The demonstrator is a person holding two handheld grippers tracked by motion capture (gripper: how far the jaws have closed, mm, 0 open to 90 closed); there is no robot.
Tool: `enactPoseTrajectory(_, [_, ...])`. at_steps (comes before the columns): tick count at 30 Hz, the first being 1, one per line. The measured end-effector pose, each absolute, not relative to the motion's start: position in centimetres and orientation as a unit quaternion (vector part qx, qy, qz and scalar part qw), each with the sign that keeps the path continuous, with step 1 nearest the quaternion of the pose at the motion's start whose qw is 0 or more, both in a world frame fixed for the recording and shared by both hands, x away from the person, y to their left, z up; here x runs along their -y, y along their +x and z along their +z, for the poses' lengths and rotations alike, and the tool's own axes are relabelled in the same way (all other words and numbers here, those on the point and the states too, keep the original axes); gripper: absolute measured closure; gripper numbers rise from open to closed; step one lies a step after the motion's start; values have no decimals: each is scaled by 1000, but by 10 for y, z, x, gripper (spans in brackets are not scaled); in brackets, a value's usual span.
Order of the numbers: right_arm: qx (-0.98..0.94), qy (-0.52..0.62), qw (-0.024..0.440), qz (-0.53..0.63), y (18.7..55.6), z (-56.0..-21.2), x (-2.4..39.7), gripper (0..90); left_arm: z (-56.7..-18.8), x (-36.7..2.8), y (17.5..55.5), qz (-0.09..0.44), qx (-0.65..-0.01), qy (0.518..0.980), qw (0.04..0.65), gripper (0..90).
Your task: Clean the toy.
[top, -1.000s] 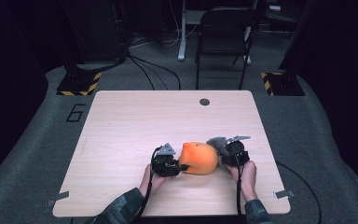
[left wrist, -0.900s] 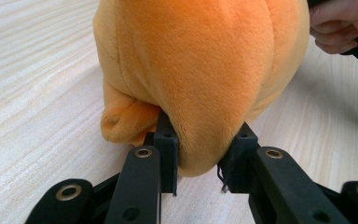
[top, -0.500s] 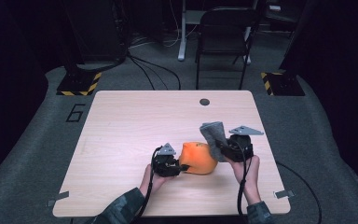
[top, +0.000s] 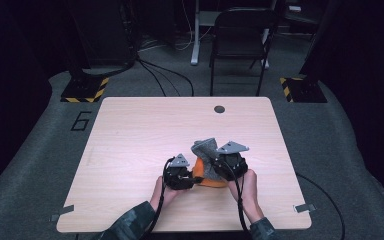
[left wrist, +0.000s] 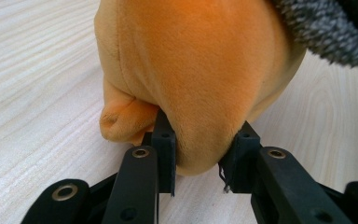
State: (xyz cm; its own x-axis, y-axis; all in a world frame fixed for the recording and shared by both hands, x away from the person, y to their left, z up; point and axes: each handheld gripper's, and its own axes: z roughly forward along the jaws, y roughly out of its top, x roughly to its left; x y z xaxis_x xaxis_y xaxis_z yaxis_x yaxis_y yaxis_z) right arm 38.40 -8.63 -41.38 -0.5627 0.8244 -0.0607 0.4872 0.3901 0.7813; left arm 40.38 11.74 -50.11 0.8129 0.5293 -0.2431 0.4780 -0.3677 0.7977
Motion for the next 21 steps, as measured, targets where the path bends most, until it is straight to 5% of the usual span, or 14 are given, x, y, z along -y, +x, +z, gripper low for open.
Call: enactPoseTrajectory(21, [-802,423,176,383,396,-429,124,695,-502,-117,405,30,-299,829,472,697])
